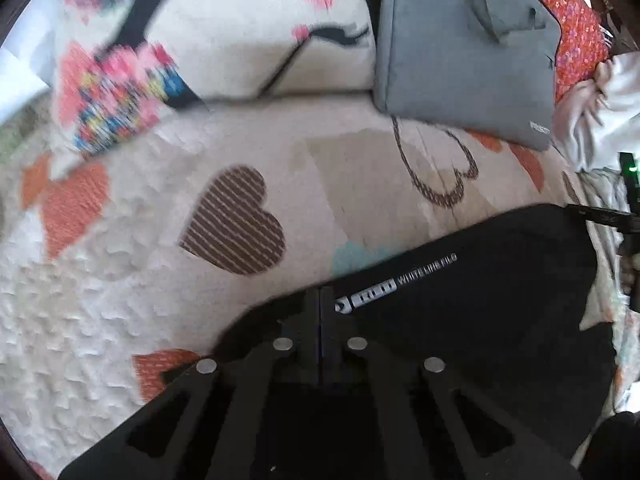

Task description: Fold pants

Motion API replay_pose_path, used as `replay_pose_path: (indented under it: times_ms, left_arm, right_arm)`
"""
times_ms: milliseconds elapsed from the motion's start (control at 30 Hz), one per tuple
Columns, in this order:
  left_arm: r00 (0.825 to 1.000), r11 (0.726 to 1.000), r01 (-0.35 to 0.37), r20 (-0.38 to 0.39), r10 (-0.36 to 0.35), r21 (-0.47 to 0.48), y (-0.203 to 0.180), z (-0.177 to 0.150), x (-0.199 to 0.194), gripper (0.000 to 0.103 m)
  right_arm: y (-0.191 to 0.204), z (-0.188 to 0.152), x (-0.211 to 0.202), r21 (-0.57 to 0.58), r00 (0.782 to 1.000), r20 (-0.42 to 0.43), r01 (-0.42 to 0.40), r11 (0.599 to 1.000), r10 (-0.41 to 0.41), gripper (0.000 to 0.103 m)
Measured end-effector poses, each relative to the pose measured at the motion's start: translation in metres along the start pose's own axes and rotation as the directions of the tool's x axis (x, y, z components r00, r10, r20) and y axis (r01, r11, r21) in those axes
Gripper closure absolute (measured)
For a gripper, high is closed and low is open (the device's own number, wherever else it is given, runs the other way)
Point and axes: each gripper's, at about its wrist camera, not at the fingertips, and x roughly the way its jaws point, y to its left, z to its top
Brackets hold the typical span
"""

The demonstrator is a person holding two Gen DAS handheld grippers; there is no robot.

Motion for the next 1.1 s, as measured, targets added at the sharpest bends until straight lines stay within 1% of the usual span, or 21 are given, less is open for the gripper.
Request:
replay_pose_path:
  times_ms: [33, 200, 267, 367, 433, 467, 500, 533, 567, 633, 700, 767, 800, 833, 900, 933, 967, 1000, 1033, 1100]
  left_arm:
    - [1.000, 1.000, -0.007, 0.012, 0.007, 0.001, 0.000, 0.000, -0.006, 0.103]
    - [0.999, 1.000, -0.008, 0.051, 0.008, -0.012, -0.003, -0.001, -0.032, 0.103]
    - [0.997, 0.999, -0.018, 0.068, 0.020, -0.028, 0.004, 0.003, -0.045, 0.103]
    - [0.995, 0.995, -0.044, 0.080, 0.052, -0.095, 0.019, 0.000, -0.058, 0.103]
    - [0.996, 0.987, -0.037, 0.080, 0.050, -0.154, 0.035, -0.002, -0.057, 0.101]
    - [0.996, 0.984, -0.029, 0.072, 0.043, -0.176, 0.041, -0.004, -0.055, 0.093]
    - [0.997, 0.981, -0.021, 0.063, 0.034, -0.192, 0.047, -0.006, -0.052, 0.081]
    - [0.998, 0.977, -0.020, 0.052, 0.031, -0.210, 0.054, -0.009, -0.045, 0.074]
    - [0.999, 0.977, -0.017, 0.046, 0.028, -0.214, 0.056, -0.011, -0.039, 0.065]
    - [0.999, 0.980, -0.005, 0.036, 0.013, -0.200, 0.058, -0.015, -0.026, 0.063]
    - [1.000, 0.985, -0.008, 0.025, 0.013, -0.174, 0.054, -0.015, -0.015, 0.061]
    - [1.000, 0.992, -0.018, 0.004, 0.018, -0.125, 0.046, -0.010, 0.000, 0.056]
    - [1.000, 0.995, -0.024, -0.005, 0.023, -0.102, 0.042, -0.008, 0.006, 0.055]
    - [0.999, 0.998, -0.026, -0.023, 0.024, -0.064, 0.036, -0.004, 0.015, 0.055]
    - [0.998, 1.000, -0.009, -0.055, 0.008, -0.021, 0.027, -0.002, 0.027, 0.055]
    - [0.998, 1.000, -0.016, -0.060, 0.016, 0.006, 0.020, 0.000, 0.029, 0.060]
    - [0.998, 0.999, -0.029, -0.059, 0.030, 0.024, 0.015, 0.001, 0.027, 0.076]
    - [0.997, 0.998, -0.059, -0.053, 0.060, 0.038, 0.013, 0.002, 0.025, 0.090]
    - [0.996, 0.996, -0.073, -0.043, 0.075, 0.054, 0.011, 0.001, 0.020, 0.097]
    - [0.999, 0.998, -0.044, -0.030, 0.045, 0.036, 0.016, -0.001, 0.010, 0.097]
  right_arm:
    - [-0.002, -0.001, -0.004, 0.015, 1.000, 0.002, -0.024, 1.000, 0.024, 0.086]
    - [0.014, -0.009, -0.032, 0.001, 0.999, 0.044, -0.030, 1.000, 0.030, 0.088]
    - [0.017, -0.014, -0.046, -0.005, 0.997, 0.060, -0.037, 0.999, 0.038, 0.088]
    - [0.020, -0.021, -0.062, -0.002, 0.996, 0.078, -0.034, 0.999, 0.034, 0.088]
    - [0.019, -0.024, -0.068, 0.003, 0.996, 0.082, -0.031, 1.000, 0.031, 0.088]
    - [0.020, -0.027, -0.070, 0.006, 0.996, 0.082, -0.027, 1.000, 0.026, 0.088]
    - [0.021, -0.028, -0.071, 0.009, 0.997, 0.079, -0.022, 1.000, 0.022, 0.088]
    - [0.022, -0.028, -0.070, 0.013, 0.997, 0.075, -0.019, 1.000, 0.017, 0.088]
    - [0.021, -0.029, -0.069, 0.014, 0.997, 0.073, -0.016, 1.000, 0.015, 0.088]
    - [0.023, -0.026, -0.063, 0.020, 0.998, 0.065, -0.008, 1.000, 0.007, 0.088]
    - [0.023, -0.023, -0.058, 0.023, 0.998, 0.056, -0.001, 1.000, 0.000, 0.088]
    - [0.023, -0.019, -0.052, 0.025, 0.999, 0.046, 0.003, 1.000, -0.005, 0.088]
    - [0.024, -0.018, -0.049, 0.025, 0.999, 0.042, 0.005, 1.000, -0.006, 0.088]
    - [0.024, -0.018, -0.047, 0.025, 0.999, 0.037, 0.007, 1.000, -0.008, 0.088]
    - [0.026, -0.017, -0.040, 0.027, 1.000, 0.028, 0.012, 1.000, -0.013, 0.088]
    - [0.027, -0.017, -0.038, 0.028, 1.000, 0.024, 0.013, 1.000, -0.014, 0.088]
    - [0.028, -0.017, -0.034, 0.029, 1.000, 0.017, 0.016, 0.999, -0.017, 0.088]
    - [0.029, -0.017, -0.033, 0.027, 1.000, 0.016, 0.020, 0.999, -0.020, 0.088]
    - [0.030, -0.018, -0.032, 0.026, 1.000, 0.016, 0.020, 0.999, -0.020, 0.088]
    - [0.031, -0.018, -0.034, 0.027, 1.000, 0.024, 0.016, 0.999, -0.017, 0.088]
